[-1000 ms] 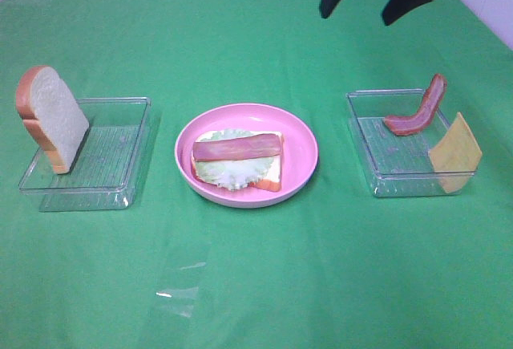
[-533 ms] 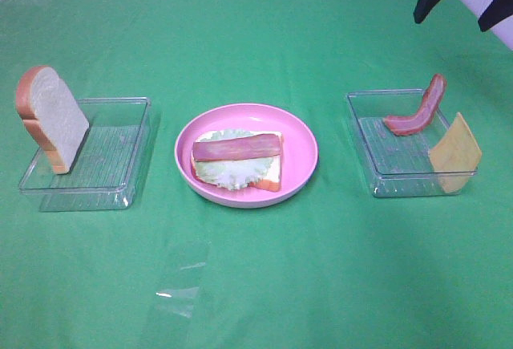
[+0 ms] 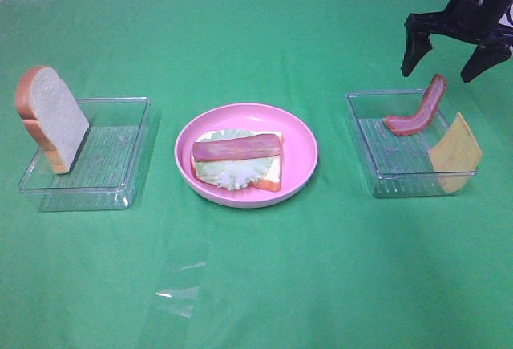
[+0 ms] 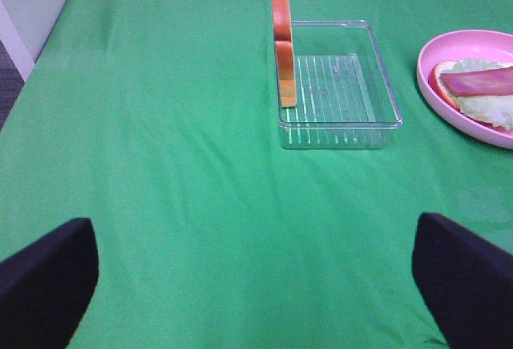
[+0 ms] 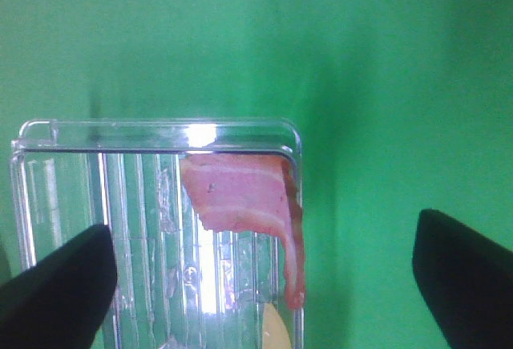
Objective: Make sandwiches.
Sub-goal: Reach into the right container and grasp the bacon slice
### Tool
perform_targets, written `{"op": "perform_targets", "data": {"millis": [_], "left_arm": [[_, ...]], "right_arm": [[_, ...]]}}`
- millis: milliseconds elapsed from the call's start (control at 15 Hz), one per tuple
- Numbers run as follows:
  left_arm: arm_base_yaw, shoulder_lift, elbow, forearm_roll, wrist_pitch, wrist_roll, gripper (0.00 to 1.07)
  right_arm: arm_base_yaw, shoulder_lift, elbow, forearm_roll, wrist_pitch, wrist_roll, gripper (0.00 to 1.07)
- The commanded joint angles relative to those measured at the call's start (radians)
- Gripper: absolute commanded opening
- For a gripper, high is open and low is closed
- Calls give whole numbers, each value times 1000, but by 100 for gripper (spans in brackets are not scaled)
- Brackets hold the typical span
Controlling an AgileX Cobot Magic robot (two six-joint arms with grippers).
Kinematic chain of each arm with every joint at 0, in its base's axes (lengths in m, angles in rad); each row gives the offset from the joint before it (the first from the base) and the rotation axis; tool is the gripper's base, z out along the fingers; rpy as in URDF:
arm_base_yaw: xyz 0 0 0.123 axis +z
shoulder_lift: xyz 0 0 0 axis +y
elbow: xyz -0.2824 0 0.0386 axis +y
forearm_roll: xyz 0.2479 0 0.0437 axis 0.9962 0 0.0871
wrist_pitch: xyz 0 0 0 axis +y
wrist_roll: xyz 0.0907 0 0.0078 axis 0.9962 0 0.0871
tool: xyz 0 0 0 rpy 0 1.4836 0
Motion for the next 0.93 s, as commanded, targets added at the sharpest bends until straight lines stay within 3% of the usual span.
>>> {"op": "perform_targets", "data": {"millis": [67, 333, 667, 933], "left_arm": [[0, -16, 4, 0, -10, -3, 98], [0, -16, 4, 0, -10, -3, 98], [0, -16, 4, 0, -10, -3, 98], [0, -16, 4, 0, -10, -3, 98]], "right_arm": [[-1, 20, 7, -4, 124, -12, 96], [-1, 39, 7, 3, 124, -8, 89], [-1, 39, 7, -21, 124, 16, 57], [-1, 39, 7, -31, 124, 42, 47]]}}
